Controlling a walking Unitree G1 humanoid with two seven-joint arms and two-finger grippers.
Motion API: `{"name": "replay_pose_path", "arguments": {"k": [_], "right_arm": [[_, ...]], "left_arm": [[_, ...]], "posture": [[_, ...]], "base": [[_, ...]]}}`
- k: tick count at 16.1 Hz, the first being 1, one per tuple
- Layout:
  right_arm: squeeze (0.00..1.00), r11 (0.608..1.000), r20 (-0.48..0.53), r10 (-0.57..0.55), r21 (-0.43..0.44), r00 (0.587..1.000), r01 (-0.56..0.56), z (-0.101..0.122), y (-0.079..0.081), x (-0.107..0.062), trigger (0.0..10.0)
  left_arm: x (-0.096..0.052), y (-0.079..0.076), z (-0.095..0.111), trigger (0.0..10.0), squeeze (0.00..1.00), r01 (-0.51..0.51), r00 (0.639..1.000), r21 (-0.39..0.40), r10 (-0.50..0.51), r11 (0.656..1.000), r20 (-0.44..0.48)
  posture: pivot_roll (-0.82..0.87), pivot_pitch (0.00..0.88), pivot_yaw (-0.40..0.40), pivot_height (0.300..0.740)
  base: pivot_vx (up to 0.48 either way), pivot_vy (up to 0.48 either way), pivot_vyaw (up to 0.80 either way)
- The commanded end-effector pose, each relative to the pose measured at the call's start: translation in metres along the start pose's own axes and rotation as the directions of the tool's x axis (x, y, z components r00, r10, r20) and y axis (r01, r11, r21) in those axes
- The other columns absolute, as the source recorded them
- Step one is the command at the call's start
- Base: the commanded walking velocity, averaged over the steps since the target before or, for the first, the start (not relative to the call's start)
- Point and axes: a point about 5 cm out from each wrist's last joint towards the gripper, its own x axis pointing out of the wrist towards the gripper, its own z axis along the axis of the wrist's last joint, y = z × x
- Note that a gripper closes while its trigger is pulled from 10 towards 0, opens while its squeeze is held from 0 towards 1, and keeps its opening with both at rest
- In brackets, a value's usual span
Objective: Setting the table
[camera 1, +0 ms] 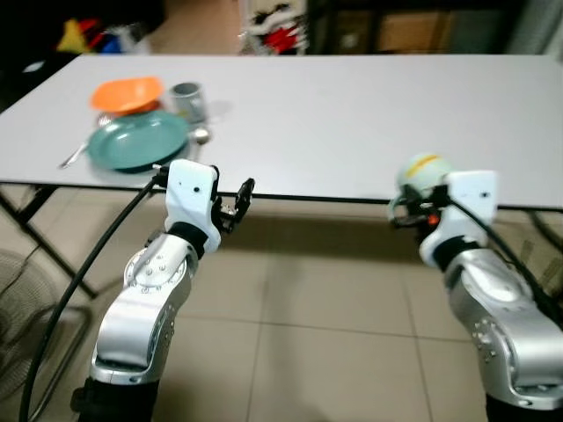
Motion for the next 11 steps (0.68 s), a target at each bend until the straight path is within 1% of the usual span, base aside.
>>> {"name": "replay_pose_path", "arguments": {"k": [1,4,6,8,10,11], "right_arm": [[0.0,1.0,0.028,0.021,-0.001,0.999,-0.021,0.0044,0.0019,0.0008,10.0],[0.0,0.999,0.027,0.035,0.003,0.999,-0.035,0.0046,0.0016,0.0011,10.0],[0.0,0.999,0.016,0.049,-0.006,0.999,-0.049,0.0037,0.0026,0.0021,10.0],[0.0,0.998,0.014,0.059,-0.013,0.998,-0.059,0.0035,0.0038,0.0022,10.0],[0.0,0.998,0.016,0.057,-0.013,0.998,-0.057,0.0035,0.0037,0.0019,10.0],[0.0,0.998,0.016,0.055,-0.009,0.998,-0.055,0.0035,0.0036,0.0018,10.0]], "left_arm": [[0.0003,0.0052,-0.0011,10.0,0.0,-0.015,1.0,0.004,0.015,1.0,-0.004],[-0.0009,0.0058,-0.0023,10.0,0.0,-0.022,1.0,0.006,0.022,1.0,-0.007],[-0.0046,0.0085,-0.0048,10.0,0.0,-0.045,0.999,-0.011,0.044,0.999,-0.011],[-0.0047,0.0077,-0.0052,10.0,0.0,-0.044,0.999,-0.015,0.043,0.999,-0.009],[-0.0052,0.0077,-0.0061,10.0,0.0,-0.046,0.999,-0.025,0.046,0.999,-0.01],[-0.0052,0.008,-0.0065,10.0,0.0,-0.047,0.999,-0.028,0.047,0.998,-0.011]], "posture": [[0.04,0.0,0.072,0.74],[0.05,0.0,0.058,0.74],[0.05,0.0,0.047,0.74],[0.05,0.0,0.044,0.74],[0.05,0.0,0.045,0.74],[0.05,0.0,0.048,0.74]], "base": [[0.304,0.0,0.0],[0.304,0.0,0.0],[0.332,0.0,0.0],[0.341,0.0,-0.8],[0.352,0.0,-0.54],[0.36,0.0,0.0]]}}
